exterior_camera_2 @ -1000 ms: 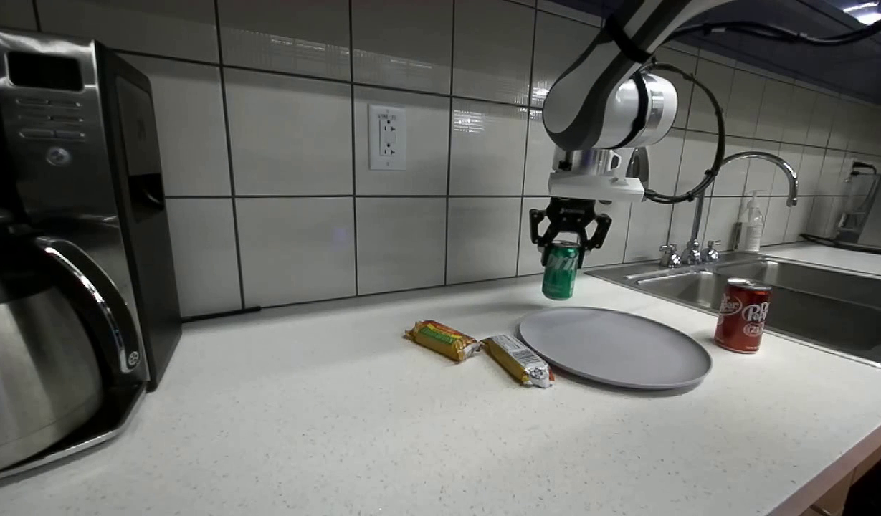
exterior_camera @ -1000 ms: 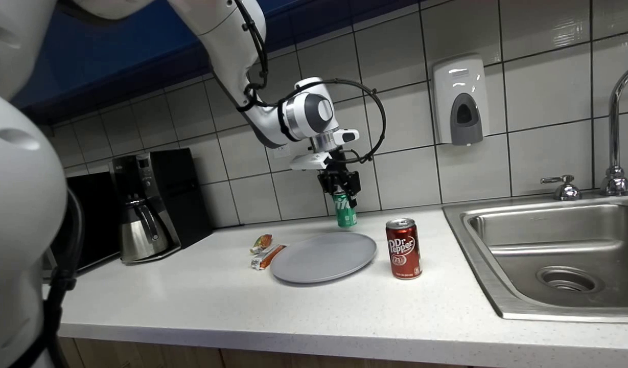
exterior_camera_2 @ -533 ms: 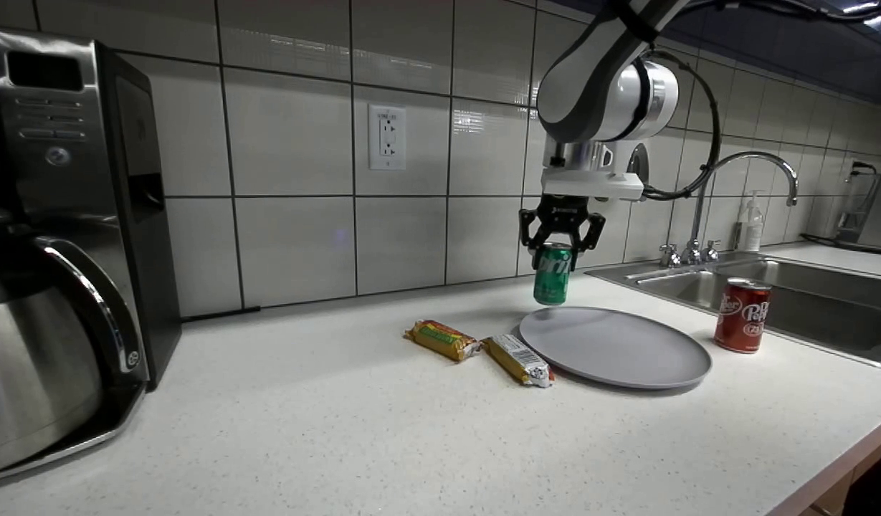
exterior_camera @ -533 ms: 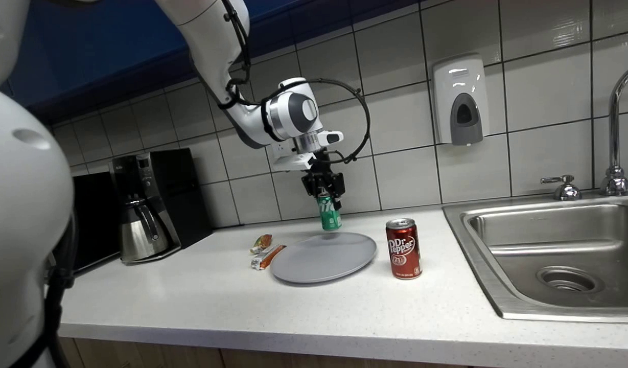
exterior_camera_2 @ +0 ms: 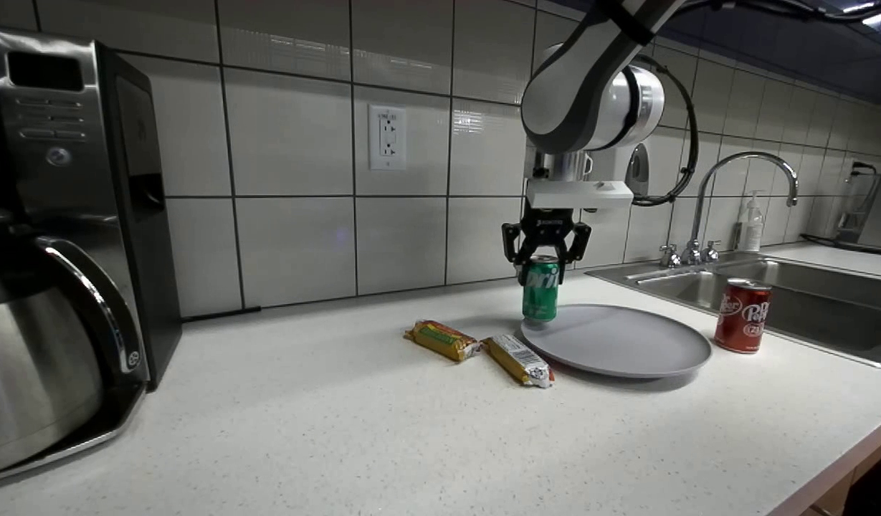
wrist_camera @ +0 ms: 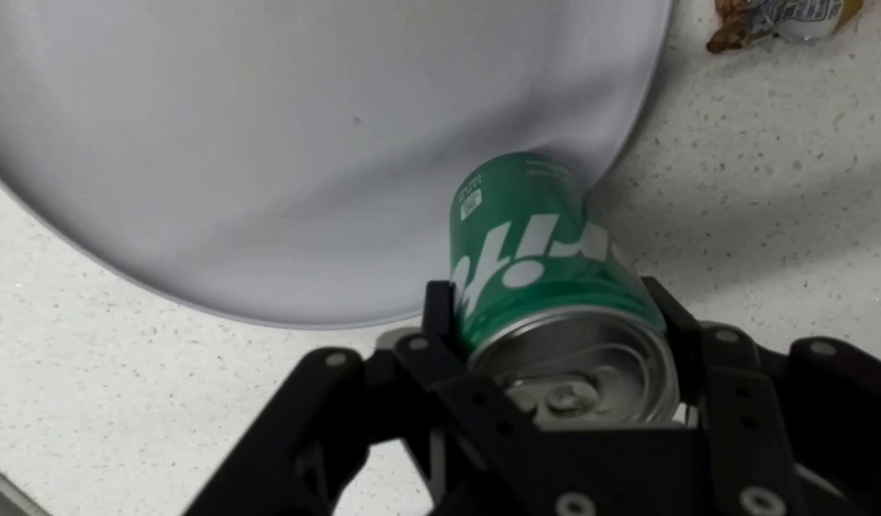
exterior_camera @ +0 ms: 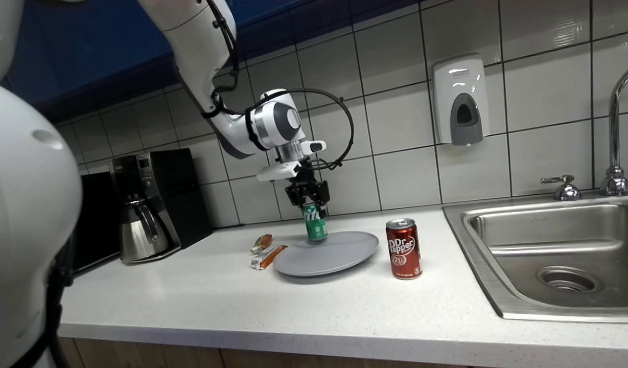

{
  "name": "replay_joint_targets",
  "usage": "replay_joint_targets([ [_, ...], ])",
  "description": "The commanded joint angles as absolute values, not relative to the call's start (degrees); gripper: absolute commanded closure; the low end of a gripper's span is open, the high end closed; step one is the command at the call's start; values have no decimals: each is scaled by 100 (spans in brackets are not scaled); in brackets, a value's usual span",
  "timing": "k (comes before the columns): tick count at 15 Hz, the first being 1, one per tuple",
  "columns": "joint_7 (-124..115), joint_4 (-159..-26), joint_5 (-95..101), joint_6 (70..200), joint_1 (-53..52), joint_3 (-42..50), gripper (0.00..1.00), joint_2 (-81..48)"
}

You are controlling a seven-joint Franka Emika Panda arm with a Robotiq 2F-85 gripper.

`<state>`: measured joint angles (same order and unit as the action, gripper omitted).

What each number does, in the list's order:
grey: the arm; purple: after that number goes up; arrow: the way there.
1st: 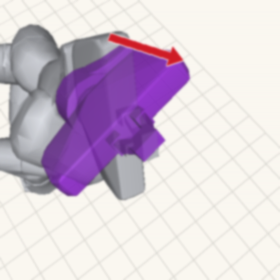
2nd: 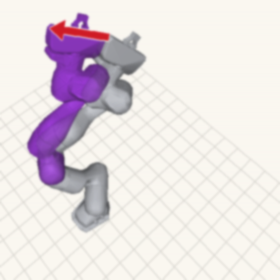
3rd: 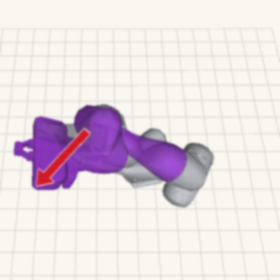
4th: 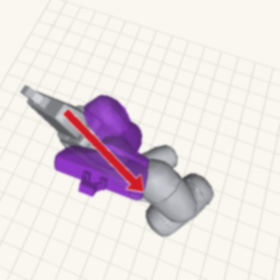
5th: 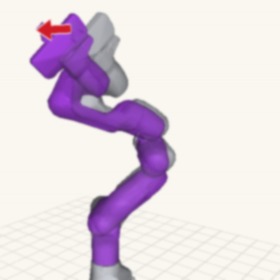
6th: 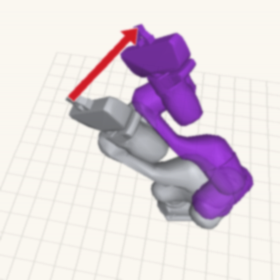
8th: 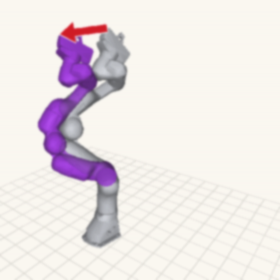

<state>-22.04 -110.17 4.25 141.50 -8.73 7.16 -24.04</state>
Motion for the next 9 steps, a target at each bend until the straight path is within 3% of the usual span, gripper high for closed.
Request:
replay_joint_targets([
  [1,-2321,-11201,660,14185,-937,646,62,-2259],
  [9,-2316,-11455,664,14502,-948,625,62,-2083],
])
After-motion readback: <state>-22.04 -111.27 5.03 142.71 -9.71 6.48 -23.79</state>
